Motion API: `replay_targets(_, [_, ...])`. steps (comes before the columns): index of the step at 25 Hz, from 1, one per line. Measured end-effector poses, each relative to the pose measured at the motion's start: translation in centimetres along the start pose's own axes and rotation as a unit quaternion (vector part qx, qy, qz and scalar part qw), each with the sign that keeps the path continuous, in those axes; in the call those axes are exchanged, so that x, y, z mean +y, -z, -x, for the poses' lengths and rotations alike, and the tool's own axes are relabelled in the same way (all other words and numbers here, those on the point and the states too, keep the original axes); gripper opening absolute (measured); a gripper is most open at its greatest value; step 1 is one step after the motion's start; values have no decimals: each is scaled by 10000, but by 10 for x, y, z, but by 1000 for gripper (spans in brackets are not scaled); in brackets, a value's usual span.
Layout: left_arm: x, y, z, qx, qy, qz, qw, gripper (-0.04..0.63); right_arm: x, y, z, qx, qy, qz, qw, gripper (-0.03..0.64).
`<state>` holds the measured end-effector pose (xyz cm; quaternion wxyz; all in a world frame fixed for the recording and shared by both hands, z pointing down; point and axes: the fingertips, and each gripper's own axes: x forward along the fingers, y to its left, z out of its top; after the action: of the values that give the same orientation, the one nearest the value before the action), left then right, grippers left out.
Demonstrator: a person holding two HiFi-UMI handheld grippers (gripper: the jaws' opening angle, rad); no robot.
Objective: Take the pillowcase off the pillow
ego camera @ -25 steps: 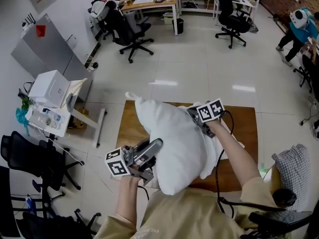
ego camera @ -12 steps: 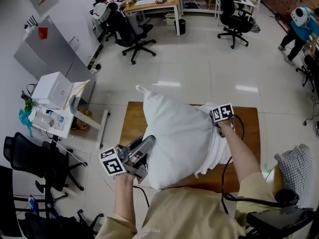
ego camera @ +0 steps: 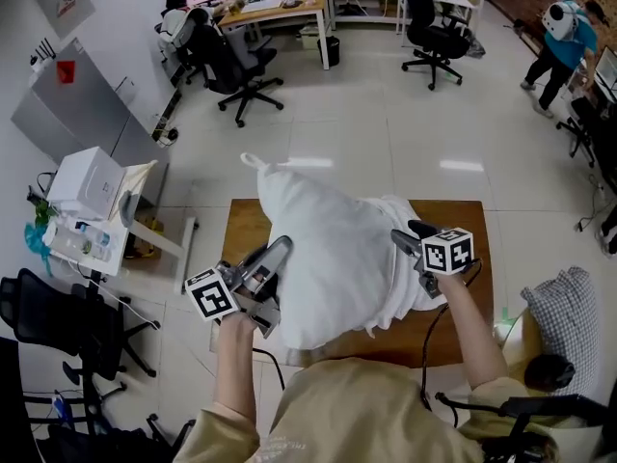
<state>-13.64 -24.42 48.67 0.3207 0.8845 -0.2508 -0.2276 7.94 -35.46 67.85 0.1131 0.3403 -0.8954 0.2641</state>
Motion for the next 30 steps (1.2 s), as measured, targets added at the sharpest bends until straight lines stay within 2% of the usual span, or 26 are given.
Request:
replay_targets(6, [10,3,-20,254,387,311,9984,28,27,53,55,-94,188,-408,9989,221])
replay_targets(9, [-9,-17,-32,248,886,-64,9957,28,36,83,47,100,175,-773,9968,221])
replay_targets(11, [-16,-29,-31,202,971,-129,9950,28,46,101,30,295,105,-951,9950,221])
replay_targets(13, [-19,-33,-30,134,959,-88,9953,28,48,121,14,565,110,-907,9942,205])
replay_targets(15, [-16,-35,-27,-2,848,67,9964,28,34,138,9,705,349,-727,9942,61])
replay_targets(17, [-10,-44,-14,-290,682,389,9965,25,18,145,16,644,733,-725,9926,14])
replay_targets(19, [-13,-57,6,-613,683,653,9936,23,4,149,24,572,1089,-593,9906,11])
replay_targets(22, [-23,-66,27,-996,942,1011,9854,20,-32,167,29,639,1517,-442,9854,9])
replay_targets(25, [-21,-73,42,-1374,1124,1389,9743,19,-88,216,22,616,1539,-984,9812,9])
replay_targets(27, [-18,-82,52,-1357,1044,1371,9757,18,-103,236,16,603,1492,-1141,9803,9])
replay_targets(30, [-19,-76,52,-1125,1059,1276,9797,18,-101,236,9,592,1458,-838,9840,9])
